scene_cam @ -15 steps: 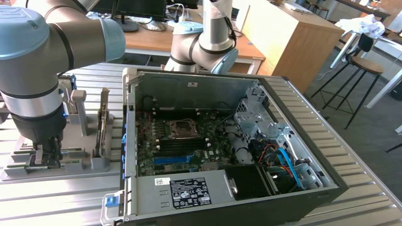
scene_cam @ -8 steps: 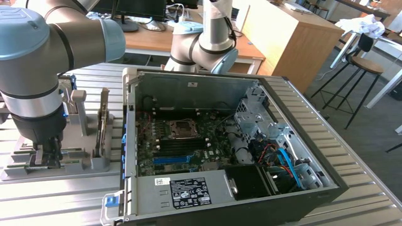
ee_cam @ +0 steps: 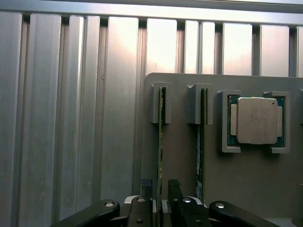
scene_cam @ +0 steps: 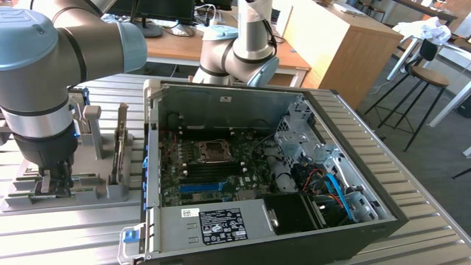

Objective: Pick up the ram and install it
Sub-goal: 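Pick up the ram and move it above insertion slot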

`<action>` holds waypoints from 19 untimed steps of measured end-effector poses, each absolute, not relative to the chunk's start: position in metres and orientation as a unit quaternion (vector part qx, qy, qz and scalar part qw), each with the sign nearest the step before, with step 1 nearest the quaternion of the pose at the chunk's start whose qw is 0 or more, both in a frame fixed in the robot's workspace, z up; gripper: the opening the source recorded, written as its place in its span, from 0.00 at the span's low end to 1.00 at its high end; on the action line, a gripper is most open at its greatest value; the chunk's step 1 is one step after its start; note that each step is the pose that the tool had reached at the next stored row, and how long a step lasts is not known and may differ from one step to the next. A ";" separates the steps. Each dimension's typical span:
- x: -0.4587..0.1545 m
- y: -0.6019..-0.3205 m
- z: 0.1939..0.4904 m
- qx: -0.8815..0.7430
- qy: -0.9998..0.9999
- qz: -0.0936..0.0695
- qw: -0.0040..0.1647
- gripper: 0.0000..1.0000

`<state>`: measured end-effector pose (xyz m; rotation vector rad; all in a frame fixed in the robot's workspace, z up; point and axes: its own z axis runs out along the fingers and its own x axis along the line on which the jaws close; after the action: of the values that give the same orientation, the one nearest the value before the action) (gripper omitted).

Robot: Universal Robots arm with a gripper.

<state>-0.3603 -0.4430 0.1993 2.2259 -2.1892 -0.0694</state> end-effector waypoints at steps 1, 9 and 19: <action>-0.360 -0.443 0.200 0.713 -0.701 -0.022 0.009 0.27; -0.360 -0.443 0.201 0.713 -0.701 -0.022 0.009 0.27; -0.360 -0.443 0.201 0.713 -0.701 -0.022 0.009 0.11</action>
<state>-0.3603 -0.4430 0.2009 2.2259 -2.1892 -0.0694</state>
